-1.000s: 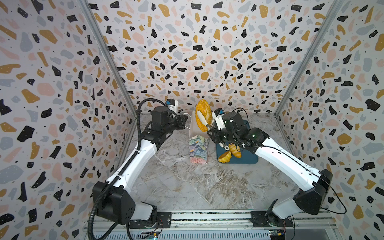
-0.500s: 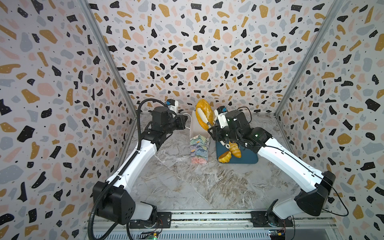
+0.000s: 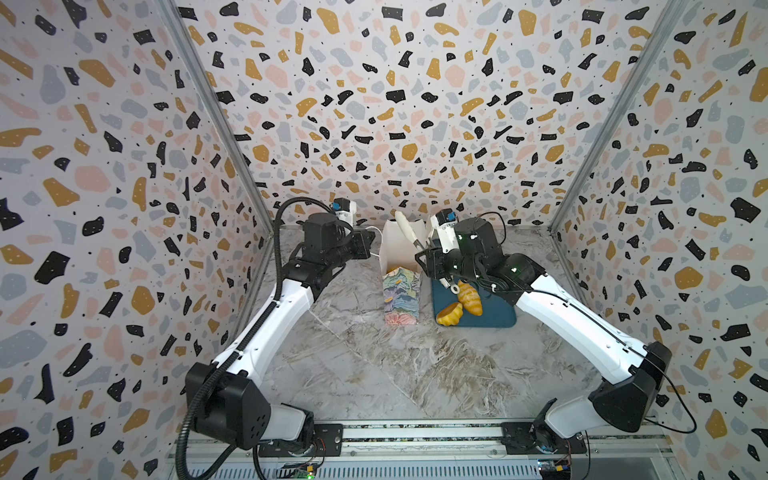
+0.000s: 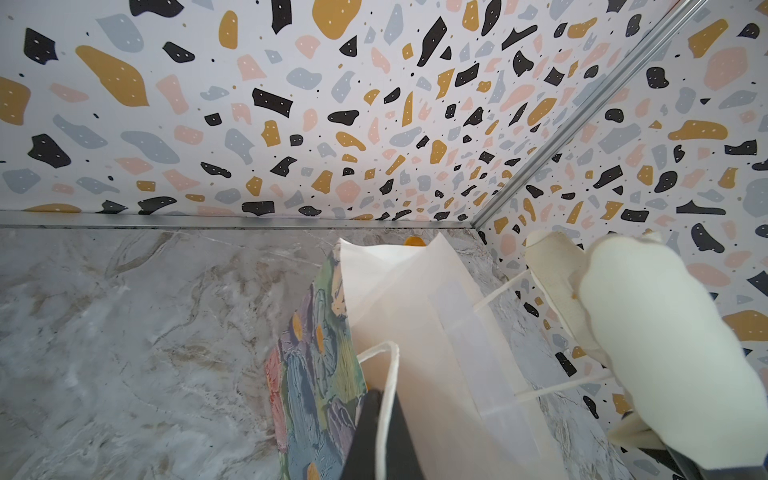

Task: Place the fake bread into the paper bag
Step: 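Release the loaf into the bag and raise the tongs with the right gripper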

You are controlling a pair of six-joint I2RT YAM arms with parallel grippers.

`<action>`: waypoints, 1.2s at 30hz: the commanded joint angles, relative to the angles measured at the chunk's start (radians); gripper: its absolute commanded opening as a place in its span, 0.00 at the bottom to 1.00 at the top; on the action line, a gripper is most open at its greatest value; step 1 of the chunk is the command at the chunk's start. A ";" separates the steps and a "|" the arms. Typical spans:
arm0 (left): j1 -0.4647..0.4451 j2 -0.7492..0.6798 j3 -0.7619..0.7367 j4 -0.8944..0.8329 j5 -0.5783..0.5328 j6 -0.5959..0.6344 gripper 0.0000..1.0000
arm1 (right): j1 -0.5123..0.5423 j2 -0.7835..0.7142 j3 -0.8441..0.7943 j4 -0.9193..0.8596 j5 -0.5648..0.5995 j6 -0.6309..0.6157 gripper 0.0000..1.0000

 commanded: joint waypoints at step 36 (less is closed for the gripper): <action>0.004 -0.022 -0.036 0.066 -0.030 0.004 0.00 | -0.193 -0.295 -0.146 -0.048 -0.063 0.010 0.55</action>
